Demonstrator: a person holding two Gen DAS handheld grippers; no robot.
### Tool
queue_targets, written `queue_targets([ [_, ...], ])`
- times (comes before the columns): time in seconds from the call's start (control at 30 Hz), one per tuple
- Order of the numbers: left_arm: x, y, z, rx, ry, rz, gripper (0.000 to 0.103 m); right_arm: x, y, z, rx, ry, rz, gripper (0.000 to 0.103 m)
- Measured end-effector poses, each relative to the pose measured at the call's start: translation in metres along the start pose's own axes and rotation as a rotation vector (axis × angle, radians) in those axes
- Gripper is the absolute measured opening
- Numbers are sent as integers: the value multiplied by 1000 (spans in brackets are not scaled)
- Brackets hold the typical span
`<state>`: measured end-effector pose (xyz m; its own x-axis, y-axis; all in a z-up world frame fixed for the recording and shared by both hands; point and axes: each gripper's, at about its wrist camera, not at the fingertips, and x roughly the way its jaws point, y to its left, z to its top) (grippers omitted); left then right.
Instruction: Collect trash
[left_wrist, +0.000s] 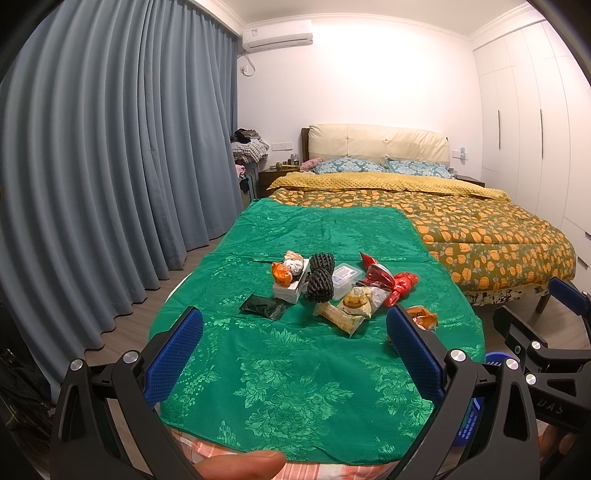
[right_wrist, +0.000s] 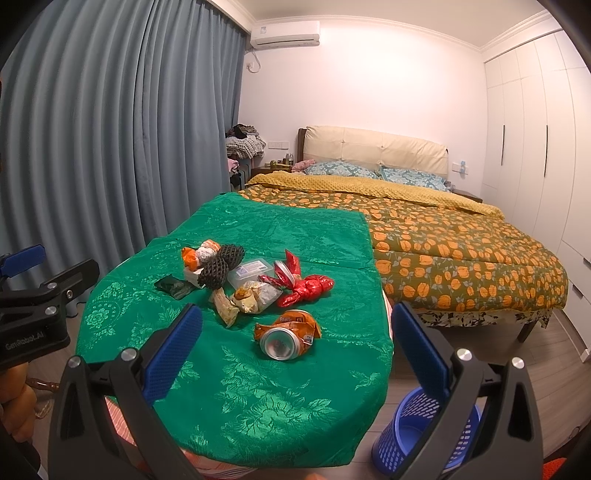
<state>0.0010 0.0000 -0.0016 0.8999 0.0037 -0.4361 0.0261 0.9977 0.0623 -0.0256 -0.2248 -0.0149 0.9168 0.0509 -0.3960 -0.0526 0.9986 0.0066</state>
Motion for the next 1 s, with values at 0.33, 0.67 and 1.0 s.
queue_targets([
  [0.33,2,5,1,1,2,0,98,-1,0,0,1,0,-1,99],
  [0.67,2,6,1,2,2,1,98,0,-1,-1,0,1,-1,99],
  [1.0,13,14,-6,9,1,6,98,1,-6,-2,2,5,-9,99],
])
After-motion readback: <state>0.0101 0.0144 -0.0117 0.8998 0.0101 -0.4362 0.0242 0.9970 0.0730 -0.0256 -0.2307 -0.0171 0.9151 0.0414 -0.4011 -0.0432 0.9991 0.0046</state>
